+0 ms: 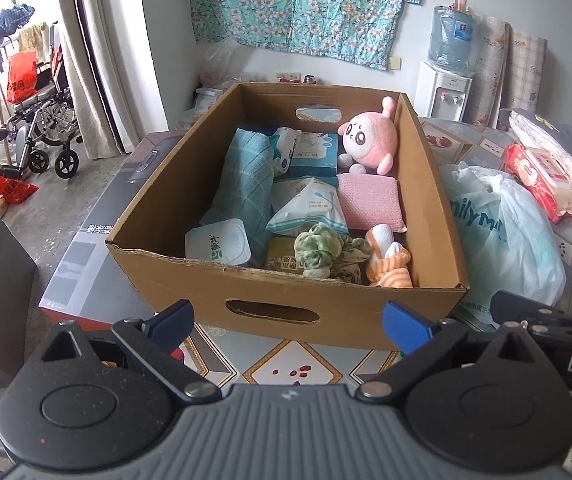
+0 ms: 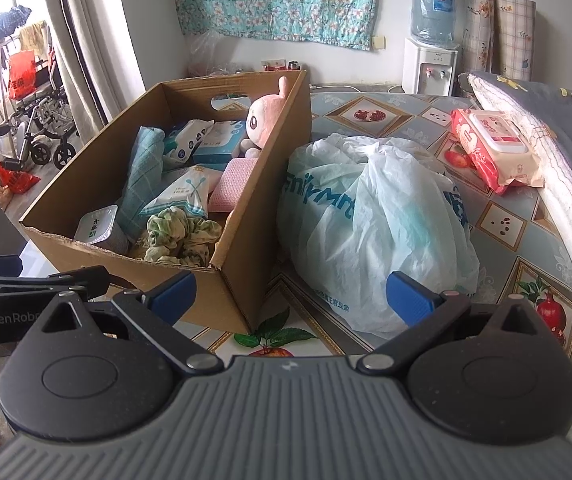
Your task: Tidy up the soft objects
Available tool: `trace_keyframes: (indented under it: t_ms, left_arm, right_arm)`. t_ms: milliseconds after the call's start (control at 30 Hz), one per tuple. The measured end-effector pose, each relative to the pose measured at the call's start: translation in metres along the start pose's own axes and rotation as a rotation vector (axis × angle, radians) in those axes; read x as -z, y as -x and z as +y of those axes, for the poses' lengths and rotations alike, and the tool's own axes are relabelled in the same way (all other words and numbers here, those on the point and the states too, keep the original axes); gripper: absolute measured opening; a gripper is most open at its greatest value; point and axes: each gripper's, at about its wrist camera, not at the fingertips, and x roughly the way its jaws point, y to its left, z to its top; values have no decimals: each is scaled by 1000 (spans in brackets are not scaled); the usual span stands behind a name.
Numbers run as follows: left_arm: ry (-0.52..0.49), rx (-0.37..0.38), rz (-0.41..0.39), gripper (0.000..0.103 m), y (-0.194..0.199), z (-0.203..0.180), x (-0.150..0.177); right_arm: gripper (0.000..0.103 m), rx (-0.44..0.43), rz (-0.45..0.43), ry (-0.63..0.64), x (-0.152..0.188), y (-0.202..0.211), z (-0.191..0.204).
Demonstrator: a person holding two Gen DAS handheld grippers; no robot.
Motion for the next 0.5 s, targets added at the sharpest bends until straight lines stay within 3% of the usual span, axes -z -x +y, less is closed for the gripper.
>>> trace_keyframes:
  t_ms: [500]
  left_arm:
    - [4,0,15,99,-3,1,1]
  right_arm:
    - [102,3,14,2,0,-4,1]
